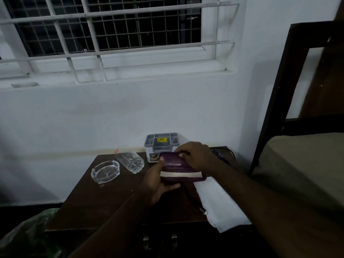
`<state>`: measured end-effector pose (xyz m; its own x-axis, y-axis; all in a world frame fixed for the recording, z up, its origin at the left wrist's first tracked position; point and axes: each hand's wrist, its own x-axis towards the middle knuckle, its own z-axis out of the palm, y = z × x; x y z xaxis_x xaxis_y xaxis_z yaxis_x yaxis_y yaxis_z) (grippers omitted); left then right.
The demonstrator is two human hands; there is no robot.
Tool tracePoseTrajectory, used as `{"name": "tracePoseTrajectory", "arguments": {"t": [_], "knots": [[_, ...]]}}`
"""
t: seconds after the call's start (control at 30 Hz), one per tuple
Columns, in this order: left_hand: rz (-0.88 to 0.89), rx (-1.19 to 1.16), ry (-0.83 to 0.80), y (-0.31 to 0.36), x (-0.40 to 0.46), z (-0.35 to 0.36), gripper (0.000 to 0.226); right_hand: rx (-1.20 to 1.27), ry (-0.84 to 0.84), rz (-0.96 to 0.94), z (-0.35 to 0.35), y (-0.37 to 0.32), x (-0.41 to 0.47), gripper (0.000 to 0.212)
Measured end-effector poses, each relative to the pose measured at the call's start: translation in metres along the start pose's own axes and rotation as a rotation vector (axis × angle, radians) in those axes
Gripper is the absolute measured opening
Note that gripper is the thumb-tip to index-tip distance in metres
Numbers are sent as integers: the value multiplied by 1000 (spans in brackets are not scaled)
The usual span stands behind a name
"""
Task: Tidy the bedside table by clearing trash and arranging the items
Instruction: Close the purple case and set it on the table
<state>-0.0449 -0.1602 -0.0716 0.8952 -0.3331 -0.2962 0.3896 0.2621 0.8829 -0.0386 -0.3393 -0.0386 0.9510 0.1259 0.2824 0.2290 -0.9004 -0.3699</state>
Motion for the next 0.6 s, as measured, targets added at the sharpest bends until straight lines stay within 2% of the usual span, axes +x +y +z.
{"name": "tracePoseTrajectory", "arguments": {"t": [0.1,0.17,0.23,0.27,0.33,0.4,0.6], "knots": [[-20,-19,-6,-1,6,-4,29,118,-57,-18,0,1,-3,22],[-9,-37,-1,-3,9,-10,26,226,-4,60,-7,8,-7,30],[7,-98,1,-7,13,-18,25,213,176,284,-13,27,-6,44],[18,-122,-4,-8,14,-21,24,119,248,416,-14,43,-4,44],[36,-148,-32,-12,15,-26,26,-111,209,668,-14,73,-6,47],[53,-131,-69,-15,16,-28,30,-203,68,809,-9,91,-11,53],[84,-127,-82,-18,16,-28,33,-195,-33,756,5,122,-10,44]]}}
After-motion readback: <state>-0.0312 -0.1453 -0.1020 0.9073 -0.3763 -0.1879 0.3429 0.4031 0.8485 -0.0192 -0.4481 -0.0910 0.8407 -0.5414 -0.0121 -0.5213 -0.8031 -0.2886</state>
